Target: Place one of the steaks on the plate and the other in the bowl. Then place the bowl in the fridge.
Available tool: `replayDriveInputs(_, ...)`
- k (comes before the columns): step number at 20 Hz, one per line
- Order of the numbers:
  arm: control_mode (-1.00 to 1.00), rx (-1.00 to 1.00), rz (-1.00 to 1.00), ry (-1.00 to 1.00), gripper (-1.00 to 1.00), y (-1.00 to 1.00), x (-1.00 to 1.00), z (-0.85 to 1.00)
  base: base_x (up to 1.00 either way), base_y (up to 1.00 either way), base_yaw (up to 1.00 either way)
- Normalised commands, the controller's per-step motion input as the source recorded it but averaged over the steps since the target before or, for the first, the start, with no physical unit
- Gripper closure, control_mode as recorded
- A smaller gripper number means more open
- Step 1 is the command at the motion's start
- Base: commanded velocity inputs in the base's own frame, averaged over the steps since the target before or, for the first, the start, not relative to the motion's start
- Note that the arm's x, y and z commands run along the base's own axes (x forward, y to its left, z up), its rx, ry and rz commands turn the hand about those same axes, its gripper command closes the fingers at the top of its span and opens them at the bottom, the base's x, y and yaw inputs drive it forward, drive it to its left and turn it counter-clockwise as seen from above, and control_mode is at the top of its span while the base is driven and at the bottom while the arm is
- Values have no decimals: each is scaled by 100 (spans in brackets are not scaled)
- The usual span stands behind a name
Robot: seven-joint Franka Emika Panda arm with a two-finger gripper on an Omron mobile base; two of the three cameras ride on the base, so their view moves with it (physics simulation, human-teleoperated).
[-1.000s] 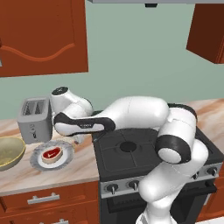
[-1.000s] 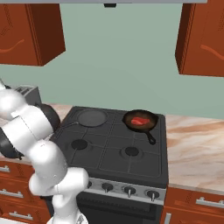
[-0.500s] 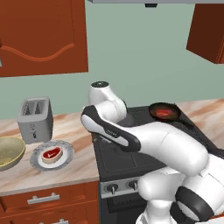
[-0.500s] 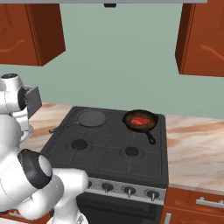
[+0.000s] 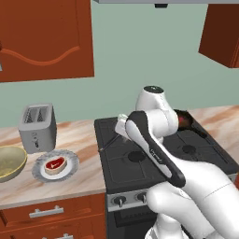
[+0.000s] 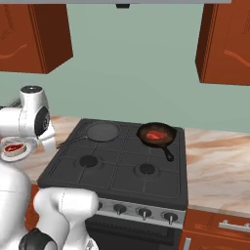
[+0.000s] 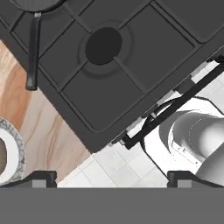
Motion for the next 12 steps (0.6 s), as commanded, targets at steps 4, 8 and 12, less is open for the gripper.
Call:
replayDriveInputs(4,-100,-3,43,-6,-100,-84,-4,31,0,0,0)
replayDriveInputs(8,-100,0,40,-20,-100,-99,0,11,0,0,0)
replayDriveInputs(12,-100,0,30,-9,-100,-80,53,0,0,0,0)
